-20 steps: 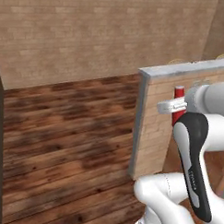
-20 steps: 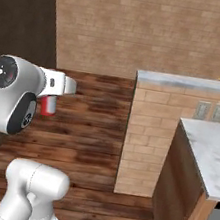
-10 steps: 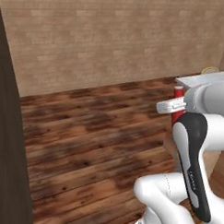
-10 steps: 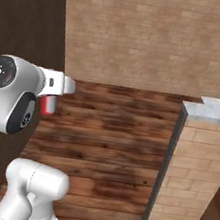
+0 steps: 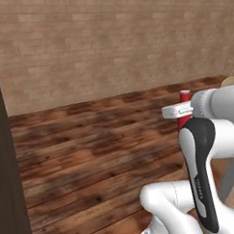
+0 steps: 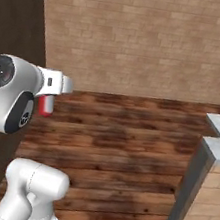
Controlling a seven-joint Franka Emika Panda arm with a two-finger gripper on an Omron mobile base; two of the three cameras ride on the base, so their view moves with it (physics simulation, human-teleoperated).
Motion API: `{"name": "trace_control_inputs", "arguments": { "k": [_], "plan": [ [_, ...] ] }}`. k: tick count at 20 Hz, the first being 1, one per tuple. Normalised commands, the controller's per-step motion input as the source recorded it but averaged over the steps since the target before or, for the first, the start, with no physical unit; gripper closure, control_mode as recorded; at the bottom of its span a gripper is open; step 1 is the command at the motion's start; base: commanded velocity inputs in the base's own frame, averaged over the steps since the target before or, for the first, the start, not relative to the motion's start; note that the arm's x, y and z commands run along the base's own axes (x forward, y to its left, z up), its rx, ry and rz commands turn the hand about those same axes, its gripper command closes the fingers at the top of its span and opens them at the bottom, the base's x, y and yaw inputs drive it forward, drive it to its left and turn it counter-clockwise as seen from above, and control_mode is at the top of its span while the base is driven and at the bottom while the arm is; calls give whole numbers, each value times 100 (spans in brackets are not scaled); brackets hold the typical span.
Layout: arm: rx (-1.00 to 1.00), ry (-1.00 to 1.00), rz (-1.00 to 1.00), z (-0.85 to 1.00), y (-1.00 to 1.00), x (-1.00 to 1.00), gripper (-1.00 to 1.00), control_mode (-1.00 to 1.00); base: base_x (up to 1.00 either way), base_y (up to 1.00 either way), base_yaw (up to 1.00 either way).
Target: Move the hot dog bun to the plate on the dining table and place the condiment next to that plate. Then navigate to the fridge and take the sausage and place it on the plate as well.
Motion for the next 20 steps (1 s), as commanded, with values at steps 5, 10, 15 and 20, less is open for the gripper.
{"name": "trace_control_inputs", "arguments": {
  "k": [5,10,15,20],
  "plan": [
    [0,0,0,0,0,0,100,100,100,23,-42],
    [0,0,0,0,0,0,100,100,100,30,-54],
    [0,0,0,0,0,0,100,100,100,55,-64],
    [0,0,0,0,0,0,100,100,100,62,-64]
  ]
}}
